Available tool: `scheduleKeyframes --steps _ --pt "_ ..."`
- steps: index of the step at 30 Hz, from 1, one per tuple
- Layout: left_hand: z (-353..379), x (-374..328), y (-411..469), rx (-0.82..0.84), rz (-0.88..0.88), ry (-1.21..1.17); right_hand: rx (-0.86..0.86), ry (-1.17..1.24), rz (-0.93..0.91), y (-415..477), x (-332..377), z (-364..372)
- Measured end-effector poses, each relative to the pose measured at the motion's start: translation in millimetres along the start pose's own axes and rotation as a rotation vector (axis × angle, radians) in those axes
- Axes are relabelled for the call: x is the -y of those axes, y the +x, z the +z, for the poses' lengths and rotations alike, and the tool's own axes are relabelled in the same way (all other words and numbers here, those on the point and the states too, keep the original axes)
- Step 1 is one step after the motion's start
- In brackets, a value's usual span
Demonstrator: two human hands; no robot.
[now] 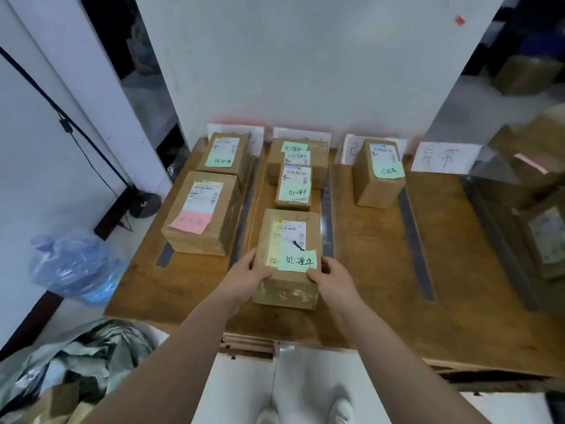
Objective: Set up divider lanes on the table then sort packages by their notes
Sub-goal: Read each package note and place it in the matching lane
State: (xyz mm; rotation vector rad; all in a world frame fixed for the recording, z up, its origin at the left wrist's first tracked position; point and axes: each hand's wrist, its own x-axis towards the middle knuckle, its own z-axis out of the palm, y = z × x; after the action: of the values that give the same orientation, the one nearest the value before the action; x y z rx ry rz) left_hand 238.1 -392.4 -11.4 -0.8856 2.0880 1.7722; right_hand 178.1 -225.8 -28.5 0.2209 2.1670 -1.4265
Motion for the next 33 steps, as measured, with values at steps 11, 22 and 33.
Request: scheduleKeyframes --steps 11,22,33 --pt "-2 12 20 0.009 0.007 0.115 -0.057 -0.013 -0.009 18 -17 11" --pt "0 -17 -4 -0.138 0.276 0.393 -0.156 -0.194 -0.167 -1 6 -8" --pt "49 -84 -43 -0.286 0.691 0.899 -0.390 -0.572 -0.340 -64 15 -117"
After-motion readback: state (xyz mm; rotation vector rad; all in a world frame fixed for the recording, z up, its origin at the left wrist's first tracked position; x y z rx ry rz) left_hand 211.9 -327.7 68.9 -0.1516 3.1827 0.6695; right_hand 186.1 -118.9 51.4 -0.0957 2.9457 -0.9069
